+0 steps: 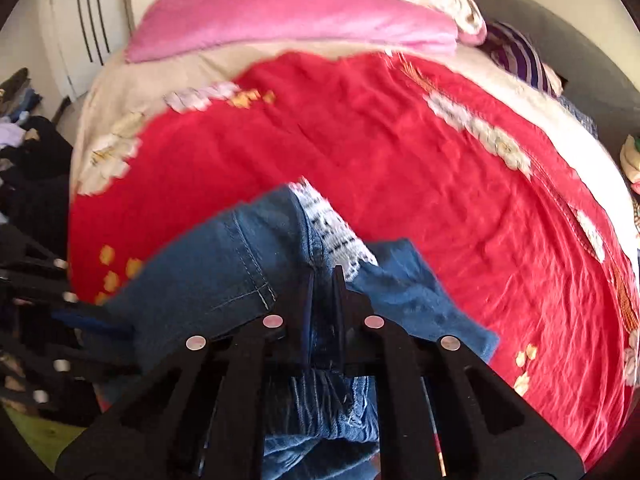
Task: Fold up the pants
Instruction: 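Fold the waistband over the lace hem with the right tool, then open the right tool and release the folded waistband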
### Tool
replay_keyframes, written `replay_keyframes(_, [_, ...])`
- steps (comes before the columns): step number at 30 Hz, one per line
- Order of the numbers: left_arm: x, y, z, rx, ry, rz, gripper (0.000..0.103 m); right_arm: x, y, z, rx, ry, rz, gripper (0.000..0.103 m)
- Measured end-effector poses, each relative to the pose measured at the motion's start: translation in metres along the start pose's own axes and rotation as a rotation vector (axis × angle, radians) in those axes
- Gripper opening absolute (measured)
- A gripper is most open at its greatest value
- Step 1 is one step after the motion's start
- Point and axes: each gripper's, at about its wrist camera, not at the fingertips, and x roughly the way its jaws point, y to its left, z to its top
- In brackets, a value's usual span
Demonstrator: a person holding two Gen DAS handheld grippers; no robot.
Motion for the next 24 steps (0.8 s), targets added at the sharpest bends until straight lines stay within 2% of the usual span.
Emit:
replay_keyframes(3, [0.0,0.0,0.0,-0.003,-0.001,-0.005,0.019,0.012,0.0,-0.005,0.01,0.015,-0.018,0.005])
replay_keyframes(7, [0.0,0.0,0.0,-0.004,0.002,-0.004,0.02,0.007,0.001,-0.007,0.032,-0.007,-0.035,0.007])
replay_keyframes(9, [0.0,0.0,0.0,-0.004,0.002,-0.004,0.02,0.002,0.001,-0.007,0.044,-0.019,-0.034,0.012])
replay_keyframes(14, [-0.001,-0.001,-0.001,-0.003,0.003,-0.005,0.021,-0.017,-0.006,-0.008,0.102,-0.08,-0.046,0.037])
replay_keyframes(19, [-0.001,-0.001,-0.001,-0.002,0.002,-0.005,0.024,-0.045,-0.008,-0.014,0.136,-0.151,-0.051,0.053])
replay_keyframes(24, [-0.002,-0.005,-0.002,0.007,0.004,-0.002,0.028,-0.072,-0.007,-0.021,0.154,-0.216,-0.079,0.065])
